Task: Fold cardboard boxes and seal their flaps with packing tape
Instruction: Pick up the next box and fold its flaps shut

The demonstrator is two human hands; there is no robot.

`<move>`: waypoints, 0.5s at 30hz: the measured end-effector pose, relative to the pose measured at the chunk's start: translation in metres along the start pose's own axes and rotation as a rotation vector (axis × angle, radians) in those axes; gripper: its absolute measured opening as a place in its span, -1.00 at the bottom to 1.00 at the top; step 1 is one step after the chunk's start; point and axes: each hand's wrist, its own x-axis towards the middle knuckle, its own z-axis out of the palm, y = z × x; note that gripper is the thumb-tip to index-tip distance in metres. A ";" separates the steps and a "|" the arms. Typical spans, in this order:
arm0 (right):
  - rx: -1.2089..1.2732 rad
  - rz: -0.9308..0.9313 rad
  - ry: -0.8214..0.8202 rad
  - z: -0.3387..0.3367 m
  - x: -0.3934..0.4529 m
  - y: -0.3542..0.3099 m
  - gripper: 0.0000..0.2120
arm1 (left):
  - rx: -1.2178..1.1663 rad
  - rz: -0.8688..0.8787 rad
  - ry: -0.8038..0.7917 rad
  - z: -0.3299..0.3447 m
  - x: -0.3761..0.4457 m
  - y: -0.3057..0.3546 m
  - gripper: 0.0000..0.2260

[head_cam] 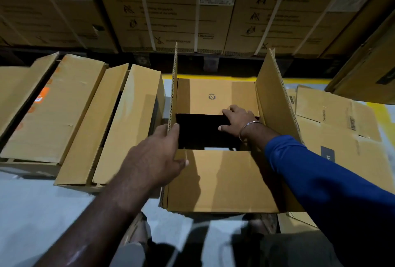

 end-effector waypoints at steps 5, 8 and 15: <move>0.111 -0.091 -0.026 -0.047 -0.047 0.000 -0.38 | -0.120 0.076 -0.043 0.022 -0.002 0.023 0.00; 0.097 -0.083 0.280 -0.077 -0.098 0.008 -0.47 | -0.160 0.092 0.011 0.034 -0.001 0.028 0.05; 0.600 0.312 0.145 -0.042 -0.202 0.064 -0.36 | -0.321 0.114 0.054 0.047 0.003 0.032 0.12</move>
